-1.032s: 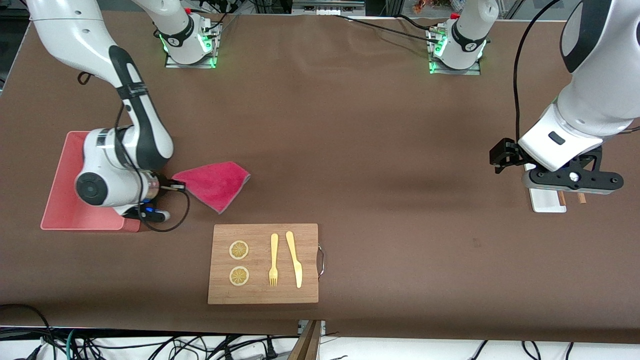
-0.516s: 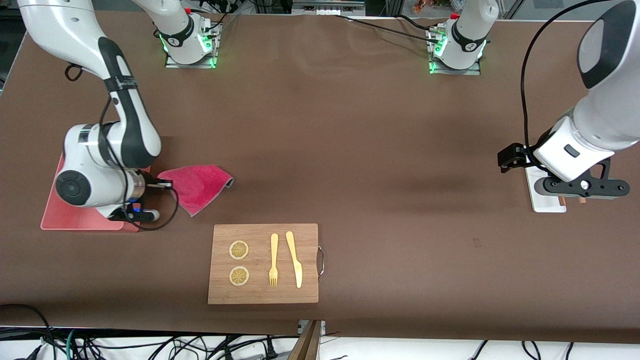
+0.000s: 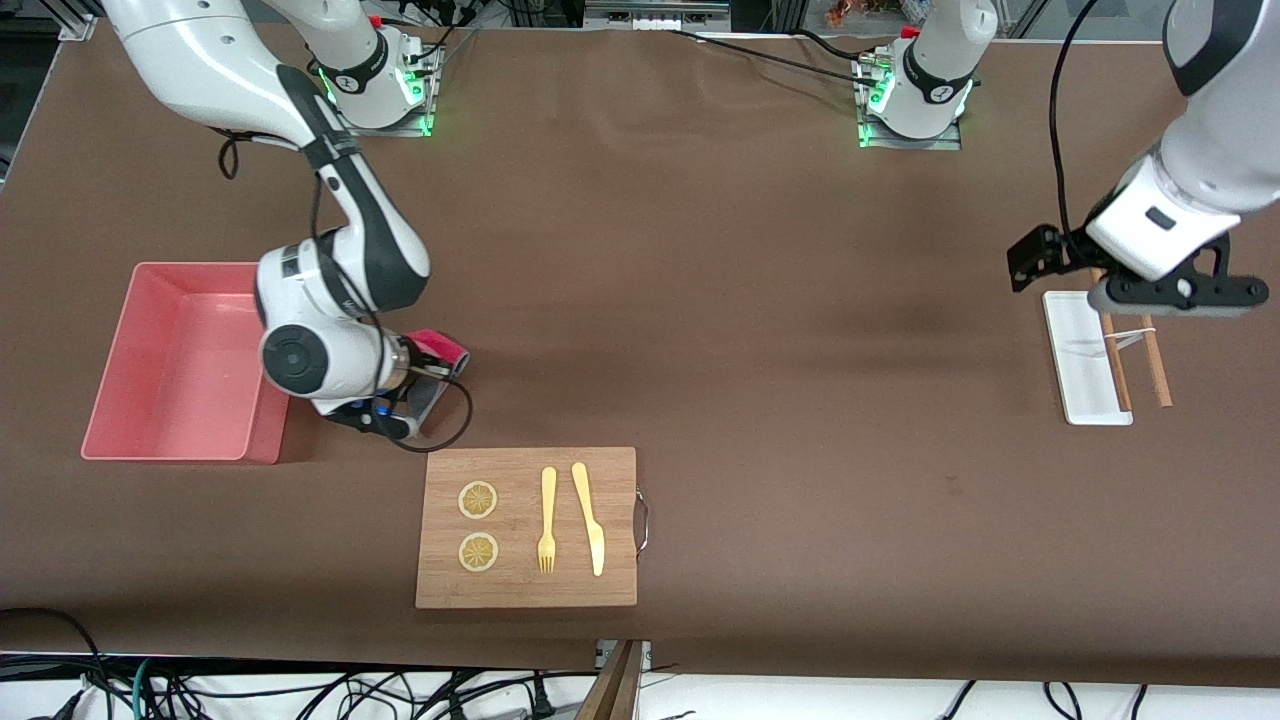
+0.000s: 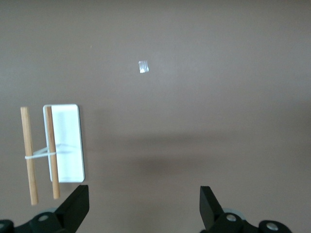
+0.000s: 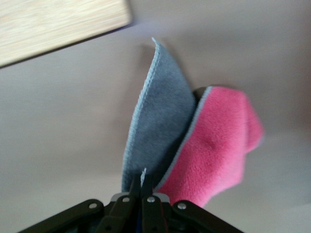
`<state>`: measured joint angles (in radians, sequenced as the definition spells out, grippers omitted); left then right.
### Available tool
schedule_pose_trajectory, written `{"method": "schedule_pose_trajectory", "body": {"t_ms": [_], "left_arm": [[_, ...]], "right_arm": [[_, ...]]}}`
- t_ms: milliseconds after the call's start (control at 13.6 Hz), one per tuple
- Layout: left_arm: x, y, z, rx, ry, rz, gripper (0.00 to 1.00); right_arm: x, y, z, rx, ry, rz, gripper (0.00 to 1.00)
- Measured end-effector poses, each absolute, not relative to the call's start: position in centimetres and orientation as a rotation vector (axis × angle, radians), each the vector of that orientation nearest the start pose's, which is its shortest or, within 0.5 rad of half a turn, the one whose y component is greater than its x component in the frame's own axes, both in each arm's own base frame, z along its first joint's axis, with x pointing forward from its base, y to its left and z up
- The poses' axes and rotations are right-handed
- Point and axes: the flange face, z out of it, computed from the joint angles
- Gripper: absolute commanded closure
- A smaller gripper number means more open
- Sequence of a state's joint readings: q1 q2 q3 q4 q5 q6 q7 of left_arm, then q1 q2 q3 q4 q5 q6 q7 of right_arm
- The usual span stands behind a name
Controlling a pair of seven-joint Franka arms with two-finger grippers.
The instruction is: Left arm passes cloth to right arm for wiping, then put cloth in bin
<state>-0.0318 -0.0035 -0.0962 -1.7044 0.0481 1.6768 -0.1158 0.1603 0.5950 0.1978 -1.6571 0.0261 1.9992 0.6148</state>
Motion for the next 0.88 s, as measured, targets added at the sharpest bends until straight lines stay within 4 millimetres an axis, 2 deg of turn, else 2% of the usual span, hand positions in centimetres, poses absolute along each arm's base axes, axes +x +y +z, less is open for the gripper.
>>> {"method": "schedule_pose_trajectory", "body": {"t_ms": [147,516,663,884], "left_arm": [[54.1,-6.4,56.8,-3.087,0.022,0.047,0.0],[54.1,-6.4,56.0,-3.086,0.023,0.059,0.0],[54.1,-6.2,56.1,-3.086,0.019,0.058,0.0],[54.4,-4.4,55.9,-3.087,-0.027,0.062,0.0]], "right_arm": [[60.9,25.9,24.6,-3.038,0.527,0.393,1.0],[58.2,36.3,25.3,-2.892,0.74,0.317,1.0],[57.4,39.0,25.9,-2.839,0.797,0.303,1.0],[57.1,40.8,26.5,-2.784,0.838,0.285,1.0]]}}
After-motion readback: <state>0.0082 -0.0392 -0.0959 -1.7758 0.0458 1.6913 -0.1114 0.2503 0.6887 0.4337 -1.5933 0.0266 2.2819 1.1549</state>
